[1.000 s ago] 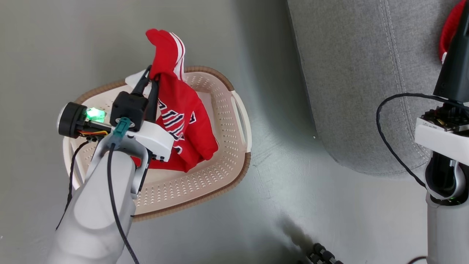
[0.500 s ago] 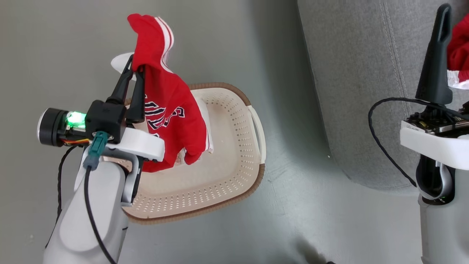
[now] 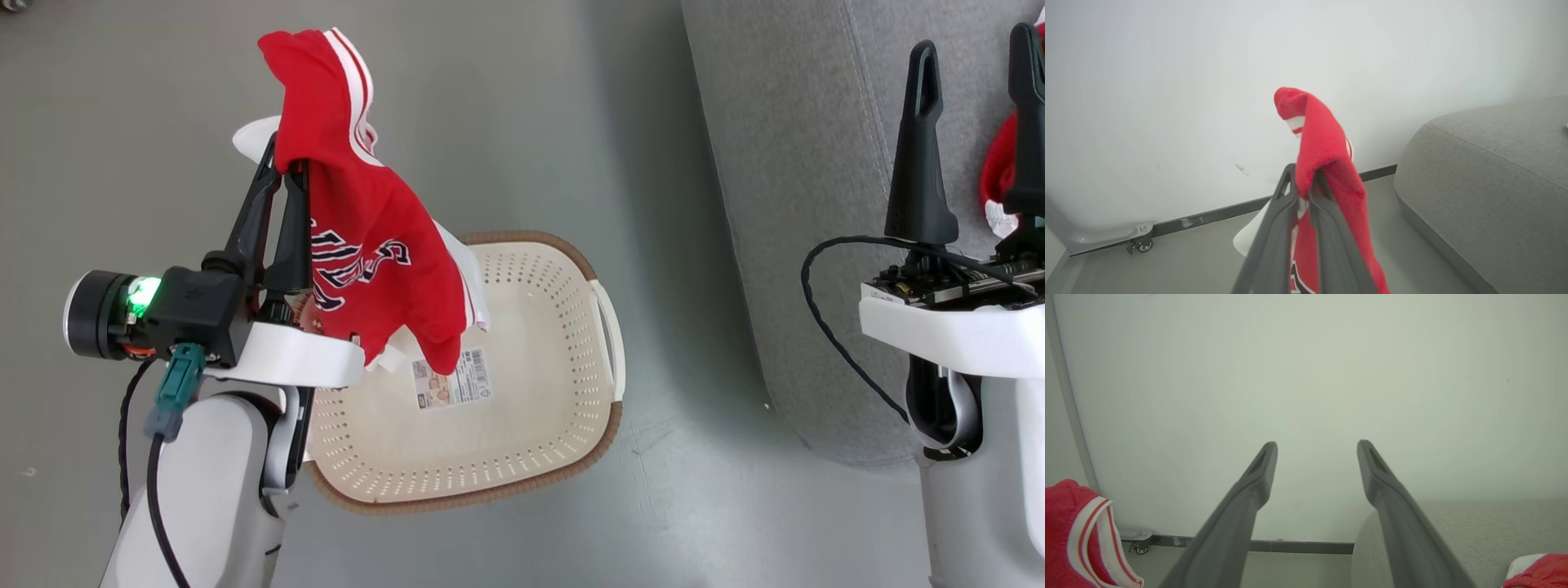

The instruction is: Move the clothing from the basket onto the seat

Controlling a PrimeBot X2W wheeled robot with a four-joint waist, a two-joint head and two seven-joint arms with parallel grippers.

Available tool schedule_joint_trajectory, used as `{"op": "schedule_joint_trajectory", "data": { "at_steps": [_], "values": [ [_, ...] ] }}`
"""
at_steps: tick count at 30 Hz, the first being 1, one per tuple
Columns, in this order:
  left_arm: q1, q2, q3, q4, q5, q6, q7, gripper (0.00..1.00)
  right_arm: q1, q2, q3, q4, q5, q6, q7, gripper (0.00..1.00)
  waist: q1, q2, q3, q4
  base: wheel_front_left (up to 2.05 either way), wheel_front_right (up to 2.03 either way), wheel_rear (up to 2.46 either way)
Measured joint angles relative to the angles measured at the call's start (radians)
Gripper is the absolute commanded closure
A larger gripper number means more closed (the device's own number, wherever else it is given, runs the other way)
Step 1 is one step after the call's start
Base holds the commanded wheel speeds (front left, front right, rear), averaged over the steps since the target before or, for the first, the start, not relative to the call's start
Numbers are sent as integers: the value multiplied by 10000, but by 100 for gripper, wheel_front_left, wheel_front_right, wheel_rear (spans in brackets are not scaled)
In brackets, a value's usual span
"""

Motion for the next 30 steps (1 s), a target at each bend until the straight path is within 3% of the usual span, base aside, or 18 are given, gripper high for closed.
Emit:
{"op": "schedule_joint_trajectory", "data": {
  "at_steps": [14,30],
  "values": [
    [816,-174,180,-840,-299,-128,0,100,582,-153,240,531,-86,0,0,0,0,0,-1413,640,0,0,0],
    [1354,-297,94,-1028,-447,-644,0,100,1743,-351,355,1034,-88,0,0,0,0,0,-3082,1211,0,0,0]
  ]
}}
